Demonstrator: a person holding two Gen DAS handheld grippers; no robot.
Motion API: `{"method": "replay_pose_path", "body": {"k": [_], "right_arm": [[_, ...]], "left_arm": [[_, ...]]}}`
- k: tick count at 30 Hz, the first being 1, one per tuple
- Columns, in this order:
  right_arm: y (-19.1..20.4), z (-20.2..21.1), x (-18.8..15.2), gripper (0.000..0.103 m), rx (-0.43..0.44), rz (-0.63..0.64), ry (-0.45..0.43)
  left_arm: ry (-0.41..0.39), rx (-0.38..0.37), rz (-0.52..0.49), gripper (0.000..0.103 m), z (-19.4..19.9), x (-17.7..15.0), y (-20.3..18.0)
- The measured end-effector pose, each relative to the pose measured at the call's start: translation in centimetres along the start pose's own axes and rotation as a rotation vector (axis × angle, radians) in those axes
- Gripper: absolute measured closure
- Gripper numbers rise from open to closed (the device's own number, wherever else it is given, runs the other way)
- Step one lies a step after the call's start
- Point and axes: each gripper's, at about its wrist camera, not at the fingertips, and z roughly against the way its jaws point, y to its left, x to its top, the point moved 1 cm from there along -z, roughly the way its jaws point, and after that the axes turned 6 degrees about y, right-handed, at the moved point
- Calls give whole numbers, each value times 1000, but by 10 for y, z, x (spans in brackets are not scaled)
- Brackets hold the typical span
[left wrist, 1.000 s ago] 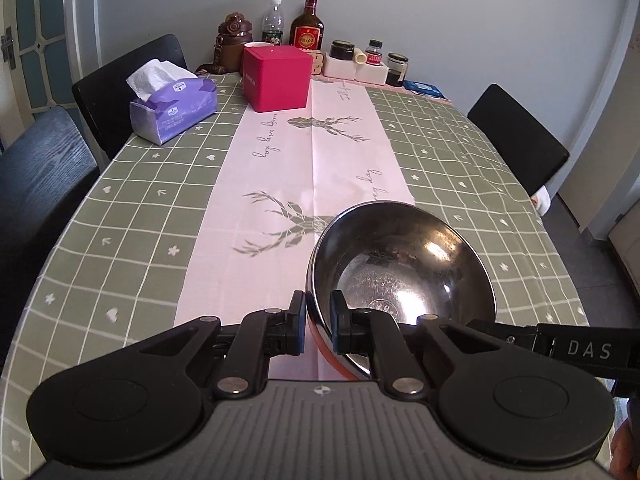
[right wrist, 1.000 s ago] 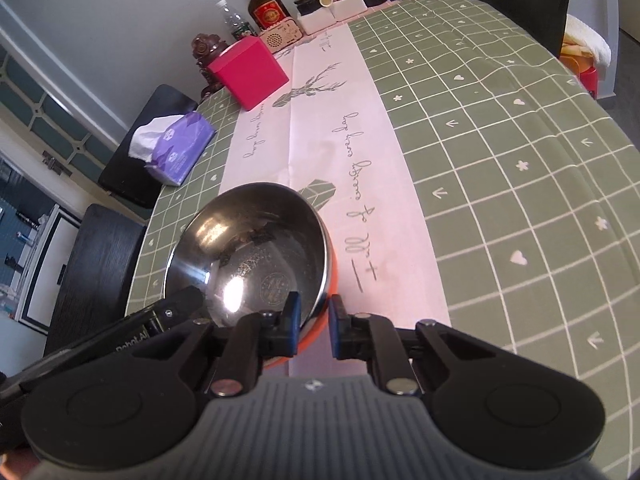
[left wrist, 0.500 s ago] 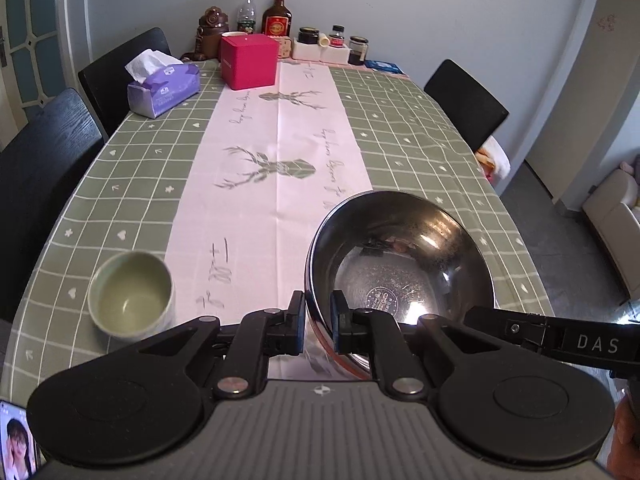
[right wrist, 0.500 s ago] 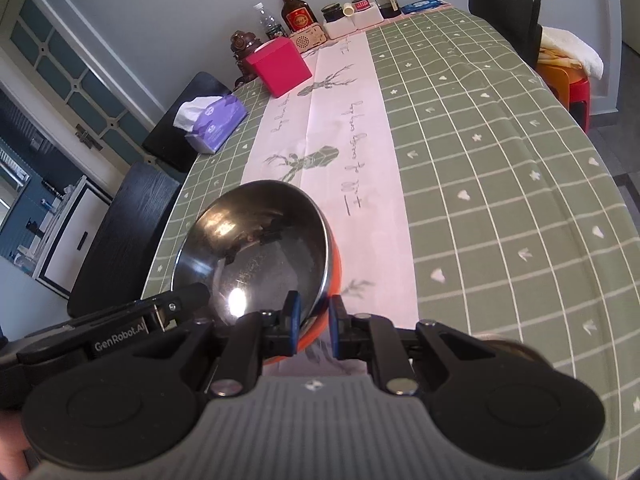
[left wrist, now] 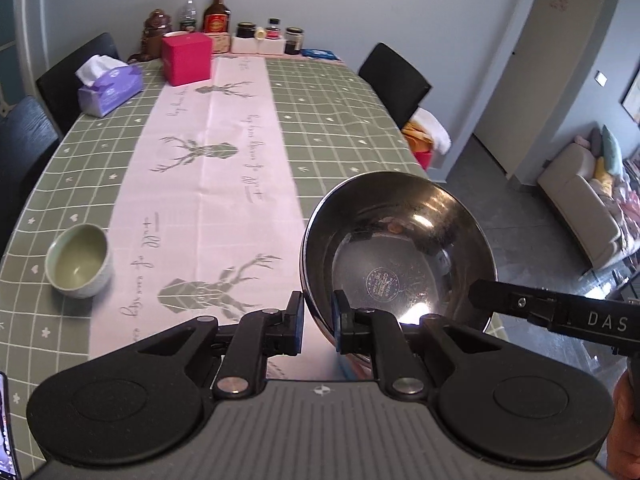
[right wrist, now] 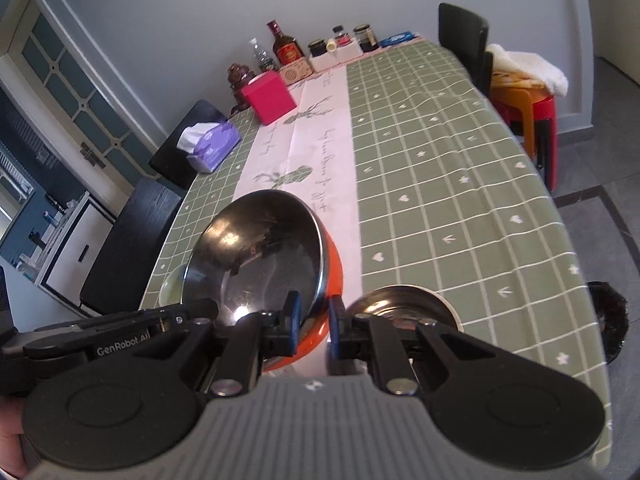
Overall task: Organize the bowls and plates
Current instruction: 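Carry the orange bowl with the left gripper over the blue bowl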
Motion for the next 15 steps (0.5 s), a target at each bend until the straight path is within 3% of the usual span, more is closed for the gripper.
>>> {"method": "replay_pose_path", "body": {"k": [7, 15], "right_arm": [[-29, 11, -12, 91, -49, -25, 2], [-49, -12, -21, 91, -82, -37, 57]], "left_arm": [[75, -36, -20, 87, -23, -9, -23], [168, -32, -1, 87, -54, -18, -24]]}}
